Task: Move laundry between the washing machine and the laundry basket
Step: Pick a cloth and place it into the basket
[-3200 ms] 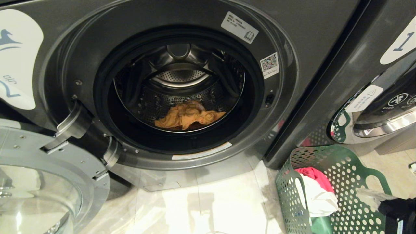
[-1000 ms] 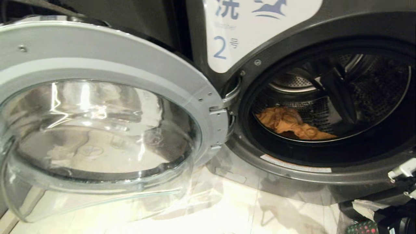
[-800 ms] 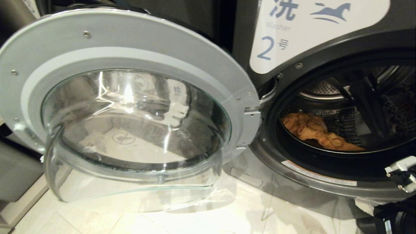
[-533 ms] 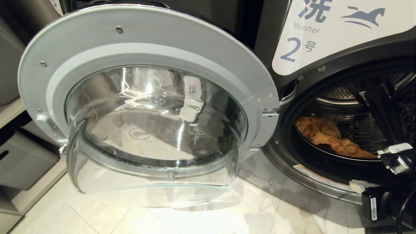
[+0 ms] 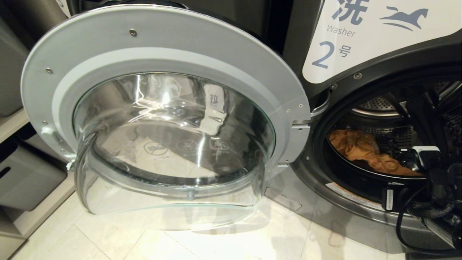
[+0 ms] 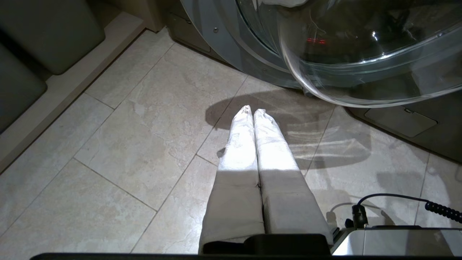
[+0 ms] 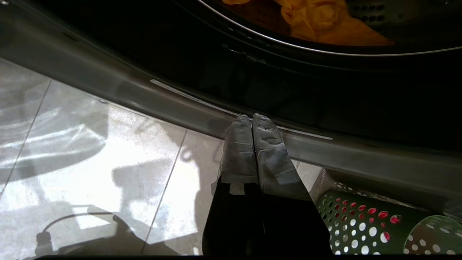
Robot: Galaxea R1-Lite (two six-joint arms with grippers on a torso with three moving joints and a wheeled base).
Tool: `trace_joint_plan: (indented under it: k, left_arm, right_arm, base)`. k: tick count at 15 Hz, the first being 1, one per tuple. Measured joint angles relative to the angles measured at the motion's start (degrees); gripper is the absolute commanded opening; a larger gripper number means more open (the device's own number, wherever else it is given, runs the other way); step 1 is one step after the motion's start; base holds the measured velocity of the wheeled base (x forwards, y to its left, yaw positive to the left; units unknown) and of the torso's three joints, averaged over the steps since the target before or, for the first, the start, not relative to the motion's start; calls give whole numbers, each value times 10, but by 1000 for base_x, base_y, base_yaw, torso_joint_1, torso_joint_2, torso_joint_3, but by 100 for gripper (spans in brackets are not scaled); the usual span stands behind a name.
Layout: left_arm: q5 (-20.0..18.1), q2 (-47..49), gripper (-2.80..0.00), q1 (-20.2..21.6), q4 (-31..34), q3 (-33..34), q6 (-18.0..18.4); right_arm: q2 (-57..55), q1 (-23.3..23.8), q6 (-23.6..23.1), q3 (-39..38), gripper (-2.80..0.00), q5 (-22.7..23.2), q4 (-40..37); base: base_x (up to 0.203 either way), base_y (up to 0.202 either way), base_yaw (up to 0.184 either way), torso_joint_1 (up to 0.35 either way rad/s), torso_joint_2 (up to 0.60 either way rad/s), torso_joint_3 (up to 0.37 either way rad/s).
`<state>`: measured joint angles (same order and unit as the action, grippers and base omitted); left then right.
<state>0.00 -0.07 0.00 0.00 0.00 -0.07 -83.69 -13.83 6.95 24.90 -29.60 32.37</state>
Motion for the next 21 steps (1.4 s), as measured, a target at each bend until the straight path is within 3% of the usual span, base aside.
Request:
trace_joint_plan:
  k: [6, 13, 17, 21]
  left_arm:
    - [0, 0, -280, 0, 0, 0, 0]
    - [0, 0, -280, 0, 0, 0, 0]
    - [0, 0, -280, 0, 0, 0, 0]
    - [0, 0, -280, 0, 0, 0, 0]
  right_arm:
    - [-87, 10, 31, 88, 0, -4, -6]
    - [-172, 91, 60, 196, 0, -4, -45]
    - [-233, 117, 140, 263, 0, -2, -56]
    - [-309, 120, 168, 387, 0, 1, -71]
  base:
    - [0, 0, 0, 0, 0, 0]
    - [0, 0, 0, 0, 0, 0]
    - [0, 0, 0, 0, 0, 0]
    - [0, 0, 0, 0, 0, 0]
